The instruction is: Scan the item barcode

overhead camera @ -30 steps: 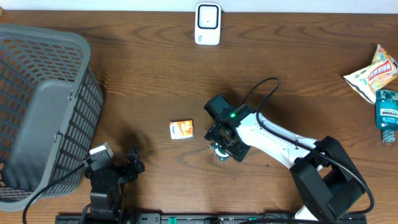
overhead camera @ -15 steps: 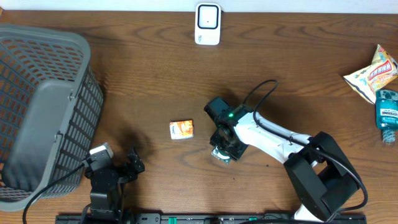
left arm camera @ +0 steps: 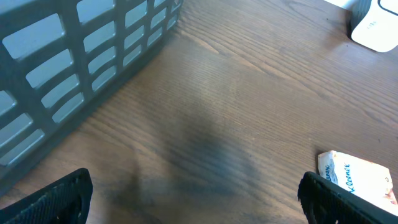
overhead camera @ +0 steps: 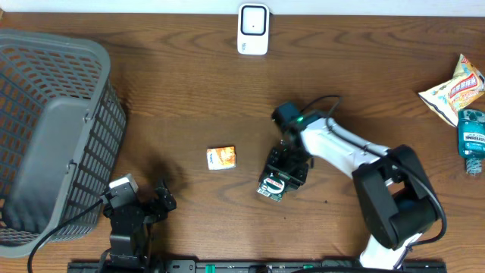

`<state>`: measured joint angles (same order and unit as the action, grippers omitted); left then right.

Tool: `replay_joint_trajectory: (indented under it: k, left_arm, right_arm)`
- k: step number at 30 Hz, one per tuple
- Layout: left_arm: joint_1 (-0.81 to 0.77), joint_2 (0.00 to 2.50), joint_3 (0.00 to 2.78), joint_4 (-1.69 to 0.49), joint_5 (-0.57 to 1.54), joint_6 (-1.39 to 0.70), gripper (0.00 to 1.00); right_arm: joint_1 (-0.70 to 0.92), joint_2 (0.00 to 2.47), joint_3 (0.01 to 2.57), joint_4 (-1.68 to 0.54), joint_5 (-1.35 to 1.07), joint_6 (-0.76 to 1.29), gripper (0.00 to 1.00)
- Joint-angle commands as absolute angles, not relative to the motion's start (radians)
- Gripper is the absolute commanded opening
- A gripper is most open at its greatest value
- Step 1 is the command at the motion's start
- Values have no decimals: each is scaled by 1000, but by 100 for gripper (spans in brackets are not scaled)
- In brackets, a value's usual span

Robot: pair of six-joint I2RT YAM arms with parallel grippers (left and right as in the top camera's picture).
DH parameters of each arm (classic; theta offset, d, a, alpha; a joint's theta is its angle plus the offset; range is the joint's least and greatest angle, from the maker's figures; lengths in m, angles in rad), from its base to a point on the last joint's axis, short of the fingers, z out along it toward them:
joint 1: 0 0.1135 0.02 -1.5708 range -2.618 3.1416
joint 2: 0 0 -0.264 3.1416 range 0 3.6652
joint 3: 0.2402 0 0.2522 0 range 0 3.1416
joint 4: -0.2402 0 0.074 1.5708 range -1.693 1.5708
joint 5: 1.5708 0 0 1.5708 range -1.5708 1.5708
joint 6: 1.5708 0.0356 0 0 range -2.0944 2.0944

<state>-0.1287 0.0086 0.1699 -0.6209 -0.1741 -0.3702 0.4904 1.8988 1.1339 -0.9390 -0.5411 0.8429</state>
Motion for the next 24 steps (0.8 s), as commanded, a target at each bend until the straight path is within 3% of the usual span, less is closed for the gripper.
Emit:
replay_joint_trajectory:
  k: [1,12,24]
  left_arm:
    - [-128,4,159,-628,-184,-379,98]
    - [-128,4,159,-628,-184,-379,98]
    - [-128,4,159,-628,-184,-379,98]
  right_arm:
    - [433,1902,1166,-984,-860,648,43]
    - [390,1902,1166,-1159,-1201,531,43]
    - [390,1902,1166,-1220,-1218,481,44]
